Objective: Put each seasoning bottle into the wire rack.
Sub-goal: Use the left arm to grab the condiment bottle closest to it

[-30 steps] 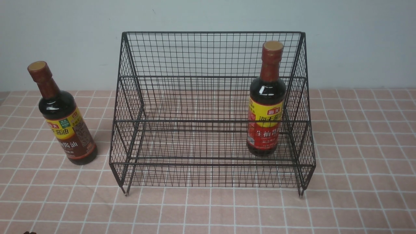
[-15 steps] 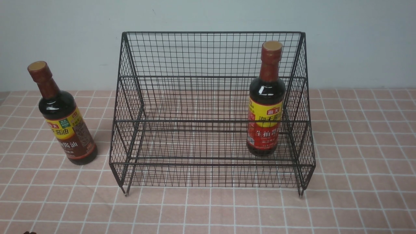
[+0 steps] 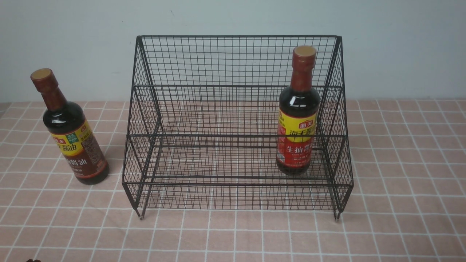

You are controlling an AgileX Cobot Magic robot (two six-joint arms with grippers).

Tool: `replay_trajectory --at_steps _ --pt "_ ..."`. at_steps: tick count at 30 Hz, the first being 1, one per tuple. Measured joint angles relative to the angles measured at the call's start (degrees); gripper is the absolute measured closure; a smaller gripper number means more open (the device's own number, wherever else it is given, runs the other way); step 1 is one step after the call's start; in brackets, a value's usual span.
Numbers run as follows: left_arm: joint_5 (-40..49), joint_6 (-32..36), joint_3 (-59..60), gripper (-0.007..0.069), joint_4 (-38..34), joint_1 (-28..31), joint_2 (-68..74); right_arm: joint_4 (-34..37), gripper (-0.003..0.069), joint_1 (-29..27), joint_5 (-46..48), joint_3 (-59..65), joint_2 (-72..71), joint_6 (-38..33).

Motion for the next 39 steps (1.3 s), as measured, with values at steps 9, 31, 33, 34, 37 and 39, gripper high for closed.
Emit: replay_trajectory --at_steps 9,31,33,34,37,39 --pt "0.0 0.0 0.0 0.0631 0.0 0.0 0.0 0.0 0.0673 0.0 0.0 0.0 0.0 0.0" --pt "-18.9 -3.7 0.1 0.0631 -20.4 0.0 0.0 0.0 0.0673 0.0 0.0 0.0 0.0 -0.3" --pt "-27.4 -4.1 0.1 0.0631 -25.7 0.0 0.0 0.0 0.0673 0.0 0.0 0.0 0.0 -0.4" --pt "-28.2 -4.2 0.1 0.0631 -26.0 0.0 0.0 0.0 0.0673 0.0 0.0 0.0 0.0 -0.4" --pt "-42.3 -4.4 0.1 0.0631 -27.8 0.0 0.0 0.0 0.0673 0.0 0.0 0.0 0.0 -0.4" --pt "-47.0 -3.8 -0.6 0.0631 -26.4 0.0 1.1 0.0 0.0673 0.0 0.0 0.0 0.0 -0.4"
